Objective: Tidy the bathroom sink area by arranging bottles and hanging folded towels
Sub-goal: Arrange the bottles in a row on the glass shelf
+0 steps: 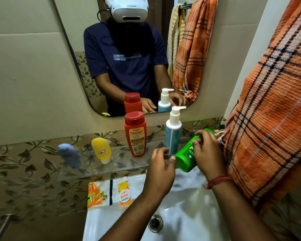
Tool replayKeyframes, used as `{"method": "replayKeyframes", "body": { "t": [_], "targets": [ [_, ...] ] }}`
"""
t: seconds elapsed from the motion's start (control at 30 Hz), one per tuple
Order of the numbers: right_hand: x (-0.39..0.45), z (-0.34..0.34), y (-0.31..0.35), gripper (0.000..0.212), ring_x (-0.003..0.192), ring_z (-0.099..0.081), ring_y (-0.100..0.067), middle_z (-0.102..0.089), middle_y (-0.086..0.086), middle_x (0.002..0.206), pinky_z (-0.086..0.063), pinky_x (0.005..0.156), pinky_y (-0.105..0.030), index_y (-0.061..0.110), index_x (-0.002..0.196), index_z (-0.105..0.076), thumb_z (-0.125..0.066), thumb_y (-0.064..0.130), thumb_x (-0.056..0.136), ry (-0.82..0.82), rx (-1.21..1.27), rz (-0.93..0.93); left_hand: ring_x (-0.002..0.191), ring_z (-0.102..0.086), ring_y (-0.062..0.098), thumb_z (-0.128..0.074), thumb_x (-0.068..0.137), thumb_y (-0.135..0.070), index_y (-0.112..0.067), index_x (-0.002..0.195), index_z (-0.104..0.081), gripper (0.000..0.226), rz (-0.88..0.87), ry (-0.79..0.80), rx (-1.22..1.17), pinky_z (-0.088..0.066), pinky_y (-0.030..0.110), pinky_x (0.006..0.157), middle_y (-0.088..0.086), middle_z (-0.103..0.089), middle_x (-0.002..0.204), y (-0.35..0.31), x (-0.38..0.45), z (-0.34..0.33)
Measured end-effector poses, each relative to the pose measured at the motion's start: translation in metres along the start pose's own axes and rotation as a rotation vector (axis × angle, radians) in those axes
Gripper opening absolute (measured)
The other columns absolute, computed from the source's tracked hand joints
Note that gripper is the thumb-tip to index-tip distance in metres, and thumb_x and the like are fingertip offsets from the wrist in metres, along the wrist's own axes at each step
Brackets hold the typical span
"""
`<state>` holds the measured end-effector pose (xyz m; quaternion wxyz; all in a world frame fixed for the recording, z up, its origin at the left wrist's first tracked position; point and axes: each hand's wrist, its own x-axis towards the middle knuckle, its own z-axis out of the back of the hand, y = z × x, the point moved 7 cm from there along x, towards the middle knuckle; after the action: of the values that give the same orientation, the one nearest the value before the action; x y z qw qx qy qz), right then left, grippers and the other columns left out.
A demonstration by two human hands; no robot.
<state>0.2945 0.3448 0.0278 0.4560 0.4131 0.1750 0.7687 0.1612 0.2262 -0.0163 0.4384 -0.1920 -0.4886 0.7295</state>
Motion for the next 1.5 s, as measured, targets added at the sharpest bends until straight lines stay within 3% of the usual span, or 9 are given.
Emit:
{"method": "replayKeyframes", "body": {
  "t": [0.1, 0.27, 0.4, 0.57, 0.77, 1.0, 1.2, 1.37, 1.5],
  "targets": [
    [-0.012, 0.002, -0.026, 0.023, 0.086, -0.061, -0.036, -0.063, -0.017, 0.091, -0.051, 0.073, -0.043, 0.009, 0.099, -0.053, -0.067, 0.024, 0.087, -0.006, -0.058, -0.178, 0.114, -0.060, 0.015, -0.054, 0.097, -0.044, -0.024, 0.136, -0.050, 0.044, -0.011, 0.127, 0.079, -0.052, 0.040, 0.096, -0.002, -0.056, 0.129, -0.002, 0.000, -0.022],
    [-0.018, -0.009, -0.053, 0.053, 0.109, -0.063, -0.033, -0.066, -0.021, 0.118, -0.052, 0.093, -0.047, 0.004, 0.123, -0.051, -0.067, 0.039, 0.087, 0.126, 0.046, -0.379, 0.100, -0.063, 0.016, -0.061, 0.088, -0.045, -0.026, 0.120, -0.054, 0.037, -0.008, 0.149, 0.137, -0.056, 0.044, 0.086, -0.002, -0.062, 0.113, -0.008, 0.007, -0.032],
    [-0.024, -0.013, -0.064, 0.011, 0.057, -0.061, -0.020, -0.068, -0.017, 0.085, -0.050, 0.051, -0.029, 0.017, 0.088, -0.057, -0.067, 0.021, 0.090, 0.124, 0.564, -0.614, 0.097, -0.058, 0.015, -0.065, 0.082, -0.042, -0.029, 0.112, -0.053, 0.035, -0.021, 0.123, 0.141, -0.055, 0.043, 0.081, -0.005, -0.057, 0.105, -0.012, 0.002, -0.033],
    [-0.034, -0.018, -0.075, 0.021, 0.053, -0.051, -0.013, -0.053, -0.003, 0.066, -0.040, 0.046, -0.021, 0.019, 0.083, -0.052, -0.070, 0.026, 0.089, 0.137, 0.886, -0.783, 0.112, -0.044, 0.012, -0.068, 0.083, -0.031, -0.026, 0.125, -0.052, 0.045, -0.128, 0.092, 0.203, -0.036, 0.020, 0.084, -0.007, -0.047, 0.115, -0.022, -0.019, -0.037],
    [-0.039, -0.027, -0.074, 0.029, 0.101, -0.070, -0.028, -0.072, -0.012, 0.113, -0.059, 0.078, -0.044, 0.013, 0.116, -0.063, -0.068, 0.026, 0.090, 0.217, 0.974, -0.819, 0.112, -0.045, 0.011, -0.069, 0.081, -0.028, -0.027, 0.126, -0.055, 0.047, -0.121, 0.070, 0.147, -0.034, 0.010, 0.081, -0.007, -0.043, 0.114, -0.023, -0.031, -0.042],
    [-0.038, -0.014, -0.053, 0.025, 0.098, -0.068, -0.024, -0.072, -0.009, 0.111, -0.055, 0.083, -0.041, 0.013, 0.111, -0.068, -0.069, 0.014, 0.086, 0.073, 1.164, -0.651, 0.114, -0.051, 0.007, -0.064, 0.079, -0.031, -0.033, 0.129, -0.050, 0.051, -0.185, 0.074, 0.054, -0.049, 0.028, 0.098, -0.013, -0.043, 0.118, -0.030, -0.033, -0.040],
    [-0.015, -0.024, -0.039, 0.073, 0.110, -0.064, -0.034, -0.072, -0.013, 0.109, -0.042, 0.106, -0.056, 0.028, 0.093, -0.074, -0.080, 0.076, 0.039, 0.167, 0.994, -0.467, 0.125, -0.050, 0.009, -0.062, 0.091, -0.011, -0.031, 0.148, -0.035, 0.066, -0.238, 0.105, 0.056, -0.045, 0.028, 0.106, -0.010, -0.046, 0.137, -0.060, -0.013, -0.059],
    [0.006, -0.016, -0.037, 0.021, 0.127, -0.053, -0.033, -0.058, -0.012, 0.131, -0.038, 0.111, -0.053, 0.022, 0.115, -0.060, -0.060, 0.022, 0.094, 0.144, 0.948, -0.398, 0.134, -0.047, 0.020, -0.055, 0.091, -0.010, -0.020, 0.155, -0.020, 0.073, -0.149, 0.157, 0.097, -0.043, 0.034, 0.110, 0.001, -0.041, 0.152, -0.075, 0.018, -0.081],
    [0.020, -0.009, -0.041, 0.030, 0.120, -0.053, -0.020, -0.056, -0.006, 0.129, -0.042, 0.108, -0.030, 0.007, 0.125, -0.058, -0.055, 0.002, 0.096, 0.168, 0.828, -0.300, 0.135, -0.046, 0.023, -0.052, 0.094, -0.007, -0.011, 0.156, -0.017, 0.072, -0.065, 0.196, 0.098, -0.040, 0.030, 0.107, 0.008, -0.040, 0.153, -0.078, 0.032, -0.088]
  ]
}}
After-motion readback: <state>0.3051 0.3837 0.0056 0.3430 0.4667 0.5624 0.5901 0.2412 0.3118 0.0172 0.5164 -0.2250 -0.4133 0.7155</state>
